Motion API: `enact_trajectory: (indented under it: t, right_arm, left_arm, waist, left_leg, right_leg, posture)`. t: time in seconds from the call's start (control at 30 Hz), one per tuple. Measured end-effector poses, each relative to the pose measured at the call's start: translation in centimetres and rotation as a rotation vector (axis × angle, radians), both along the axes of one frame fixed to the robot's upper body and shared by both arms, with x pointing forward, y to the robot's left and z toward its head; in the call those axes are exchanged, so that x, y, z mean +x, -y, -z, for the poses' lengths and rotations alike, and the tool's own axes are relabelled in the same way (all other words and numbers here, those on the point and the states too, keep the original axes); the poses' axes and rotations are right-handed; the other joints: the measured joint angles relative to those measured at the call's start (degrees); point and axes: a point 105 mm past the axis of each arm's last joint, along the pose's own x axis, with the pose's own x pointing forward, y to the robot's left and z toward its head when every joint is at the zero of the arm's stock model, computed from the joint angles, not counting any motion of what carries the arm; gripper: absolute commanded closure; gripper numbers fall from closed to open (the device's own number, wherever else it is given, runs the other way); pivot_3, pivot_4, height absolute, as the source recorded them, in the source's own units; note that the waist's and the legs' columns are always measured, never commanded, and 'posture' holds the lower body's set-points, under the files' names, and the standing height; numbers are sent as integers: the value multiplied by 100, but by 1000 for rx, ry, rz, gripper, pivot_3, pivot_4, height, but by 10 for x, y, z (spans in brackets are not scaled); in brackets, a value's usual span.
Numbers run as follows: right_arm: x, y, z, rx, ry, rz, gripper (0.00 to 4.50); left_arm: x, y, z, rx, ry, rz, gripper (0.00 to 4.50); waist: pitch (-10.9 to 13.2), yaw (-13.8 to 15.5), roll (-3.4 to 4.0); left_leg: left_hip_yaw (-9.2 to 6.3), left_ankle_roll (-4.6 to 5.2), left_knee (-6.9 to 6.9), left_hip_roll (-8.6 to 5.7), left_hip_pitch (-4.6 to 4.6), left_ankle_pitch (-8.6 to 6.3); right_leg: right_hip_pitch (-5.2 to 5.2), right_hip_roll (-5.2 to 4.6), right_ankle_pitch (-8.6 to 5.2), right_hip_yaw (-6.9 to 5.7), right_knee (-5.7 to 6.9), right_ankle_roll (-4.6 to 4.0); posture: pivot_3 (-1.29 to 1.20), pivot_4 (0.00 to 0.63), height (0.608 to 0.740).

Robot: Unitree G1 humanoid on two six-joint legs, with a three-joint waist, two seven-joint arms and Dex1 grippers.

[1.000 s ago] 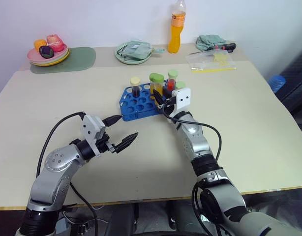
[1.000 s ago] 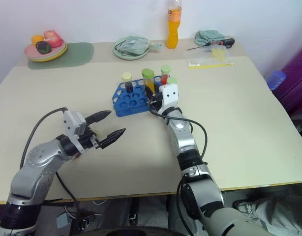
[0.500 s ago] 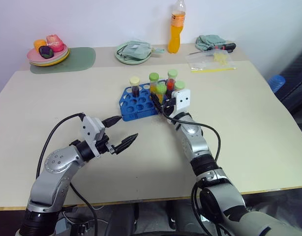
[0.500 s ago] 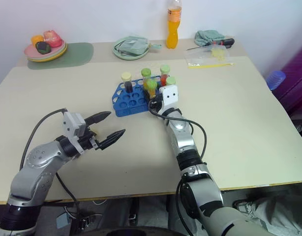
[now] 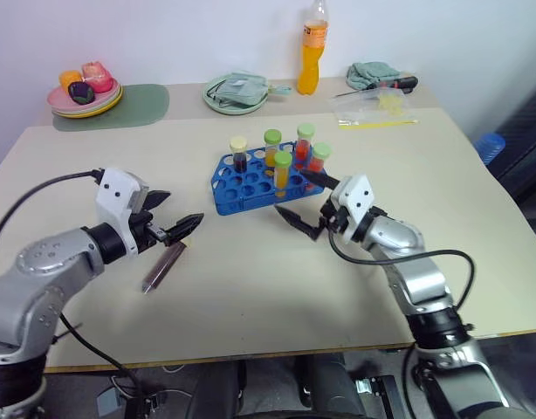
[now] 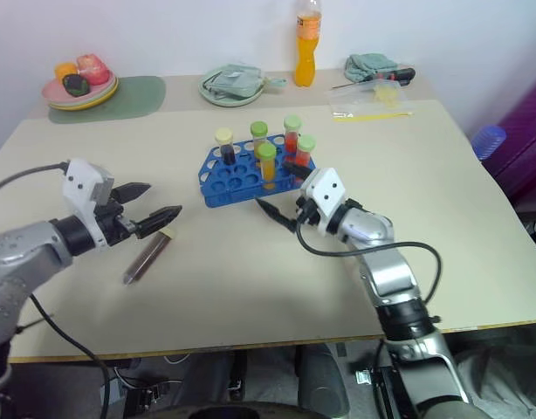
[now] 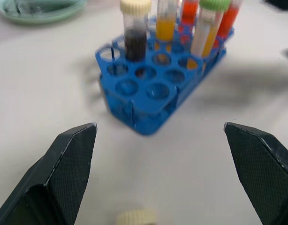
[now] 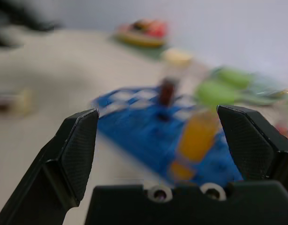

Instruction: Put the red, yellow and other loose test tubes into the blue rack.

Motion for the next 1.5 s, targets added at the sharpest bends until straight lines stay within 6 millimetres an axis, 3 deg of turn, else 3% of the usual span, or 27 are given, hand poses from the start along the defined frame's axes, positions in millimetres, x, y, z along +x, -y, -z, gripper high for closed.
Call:
enact_trajectory:
  t: [0.07, 0.17, 0.27, 0.37, 0.5, 0.8, 0.9, 1.1, 1.23, 1.3, 1.37, 1.43, 1.5]
  right_arm:
    - [-18, -2, -1, -77, -26, -116, 37]
    - [-31, -14, -5, -109, -42, -238, 37]
    - [-34, -23, -11, -112, -32, -286, 37]
    - [-33, -28, -15, -103, -19, -298, 37]
    - [-35, -35, -13, -98, -26, -322, 37]
    - [-36, -39, -10, -101, -27, -314, 37]
    - [-35, -38, -8, -99, -31, -305, 0]
    - [-35, -40, -7, -101, -26, -299, 0]
    - [-35, -41, -7, -100, -27, -303, 0]
    - [-35, -41, -7, -100, -26, -303, 0]
    - [-35, -40, -8, -96, -24, -293, 0]
    - [-32, -35, -6, -82, -27, -246, 0]
    - [-27, -29, -4, -65, -29, -178, 0]
  left_arm:
    - [3, -10, 1, 175, -111, -33, 0]
    - [7, -22, 1, 293, -345, -108, 0]
    - [0, -15, 13, 331, -523, -79, 0]
    - [0, -21, 29, 311, -647, -106, 0]
    - [7, -35, 43, 349, -716, -191, 0]
    - [15, -31, 51, 369, -759, -195, 0]
    - [19, -31, 54, 375, -762, -211, 827]
    - [21, -33, 53, 379, -754, -226, 3692]
    - [21, -32, 52, 375, -753, -223, 3772]
    - [23, -35, 49, 358, -713, -234, 3772]
    - [36, -34, 33, 316, -543, -223, 3772]
    - [53, -12, -9, 215, -170, -108, 3772]
    - [51, 7, -47, 158, 110, -26, 3772]
  waist:
    - [3, 11, -3]
    - [18, 34, -31]
    - [23, 22, -37]
    - [28, 23, -46]
    - [31, 41, -51]
    - [35, 49, -58]
    - [35, 49, -58]
    - [35, 47, -58]
    - [35, 47, -58]
    - [35, 46, -59]
    - [37, 49, -62]
    - [38, 80, -68]
    - [37, 90, -67]
  left_leg:
    - [-1, 0, -4, -2, 6, 0]
    - [-6, 0, 2, -3, 6, 1]
    - [0, -1, 2, -4, 2, 0]
    - [-2, -1, 1, -3, -3, 1]
    - [1, -2, 2, -5, -7, 1]
    - [0, -3, 8, -8, -9, 2]
    - [1, -3, 8, -9, -9, 2]
    - [1, -3, 8, -9, -9, 2]
    - [1, -3, 9, -9, -9, 2]
    - [0, -3, 9, -8, -9, 2]
    - [-1, -3, 9, -6, -10, 2]
    - [-4, -10, 7, 4, -14, 6]
    - [2, -12, 9, -7, -16, 6]
  right_leg:
    - [2, 5, -1, 0, 2, -1]
    - [9, 17, -2, -3, -1, 0]
    - [2, 7, -3, 4, -1, 2]
    - [-6, 8, -3, 3, 2, 2]
    - [-8, 3, -2, 3, 2, 2]
    - [-7, -2, -2, 3, 3, 3]
    - [-7, -2, -2, 3, 5, 3]
    - [-7, -2, -2, 3, 5, 3]
    - [-7, -3, -2, 3, 5, 3]
    - [-7, -3, -2, 3, 6, 3]
    - [-9, -4, -1, 2, 6, 2]
    - [-10, -16, -1, 1, -1, 1]
    - [-8, -32, 0, 3, -4, 0]
  posture:
    - [0, 150, 740]
    - [0, 150, 740]
    - [0, 150, 740]
    - [0, 150, 740]
    - [0, 150, 740]
    - [0, 150, 740]
    - [0, 150, 740]
    - [0, 150, 740]
    - [0, 150, 740]
    - [0, 150, 740]
    - [0, 150, 740]
    - [0, 150, 740]
    - [0, 150, 740]
